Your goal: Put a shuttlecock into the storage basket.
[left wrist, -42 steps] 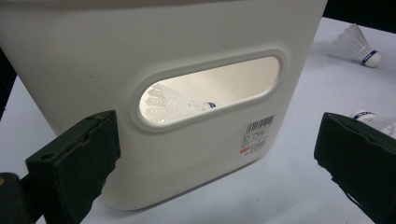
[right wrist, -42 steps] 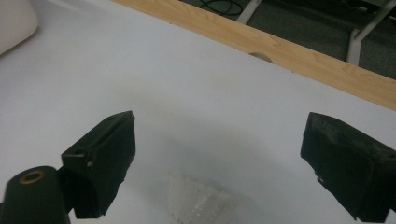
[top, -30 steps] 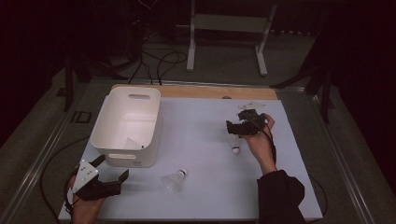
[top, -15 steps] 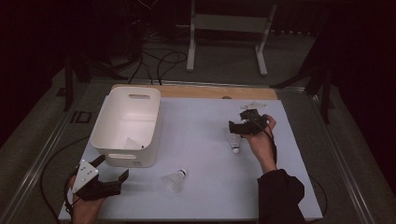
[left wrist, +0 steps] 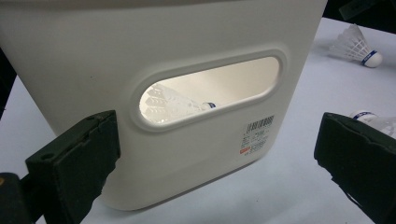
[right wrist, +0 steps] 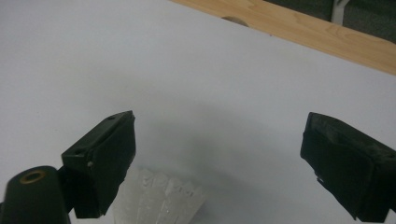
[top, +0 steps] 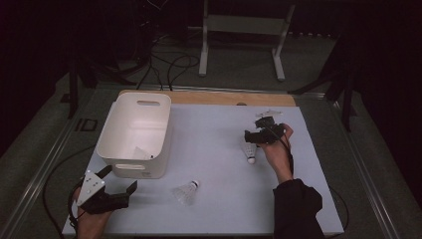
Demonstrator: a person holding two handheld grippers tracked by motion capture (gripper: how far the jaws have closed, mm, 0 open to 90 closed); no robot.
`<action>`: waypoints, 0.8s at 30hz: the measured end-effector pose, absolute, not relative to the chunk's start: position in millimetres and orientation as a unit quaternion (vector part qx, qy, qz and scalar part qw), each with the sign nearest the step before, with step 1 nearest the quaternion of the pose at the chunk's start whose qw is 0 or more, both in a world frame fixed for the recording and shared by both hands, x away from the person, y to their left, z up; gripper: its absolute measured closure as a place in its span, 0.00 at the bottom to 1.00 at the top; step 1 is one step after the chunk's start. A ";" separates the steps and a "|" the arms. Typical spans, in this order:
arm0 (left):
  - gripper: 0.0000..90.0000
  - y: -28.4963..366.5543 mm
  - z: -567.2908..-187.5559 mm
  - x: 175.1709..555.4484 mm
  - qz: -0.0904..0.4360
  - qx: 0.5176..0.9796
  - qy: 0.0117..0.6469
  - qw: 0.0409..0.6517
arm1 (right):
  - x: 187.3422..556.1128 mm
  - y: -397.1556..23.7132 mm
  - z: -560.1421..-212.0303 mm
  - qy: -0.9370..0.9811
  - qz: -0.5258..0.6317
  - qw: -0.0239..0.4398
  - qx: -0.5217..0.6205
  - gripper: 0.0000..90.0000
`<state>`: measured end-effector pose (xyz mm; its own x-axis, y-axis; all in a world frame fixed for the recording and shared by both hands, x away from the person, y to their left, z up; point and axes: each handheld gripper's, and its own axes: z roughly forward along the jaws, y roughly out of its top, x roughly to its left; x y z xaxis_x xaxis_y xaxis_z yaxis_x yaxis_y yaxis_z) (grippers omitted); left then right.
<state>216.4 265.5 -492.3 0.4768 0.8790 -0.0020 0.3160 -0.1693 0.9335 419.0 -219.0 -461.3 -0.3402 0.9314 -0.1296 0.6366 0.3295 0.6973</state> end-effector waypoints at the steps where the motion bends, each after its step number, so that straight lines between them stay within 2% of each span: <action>1: 0.01 265.5 -492.4 216.4 0.289 0.708 0.422 0.487 | 419.4 -218.7 -462.1 0.771 0.276 0.263 0.509 0.11; 24: 0.01 265.5 -492.3 216.4 0.289 0.708 0.422 0.487 | 414.2 -225.1 -471.2 0.786 0.240 0.252 0.510 0.17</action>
<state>216.4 265.5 -492.3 0.4769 0.8790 -0.0019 0.3160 -0.1694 0.9335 414.2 -225.1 -471.2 -0.3517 0.9236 -0.1525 0.6817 0.3644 0.6345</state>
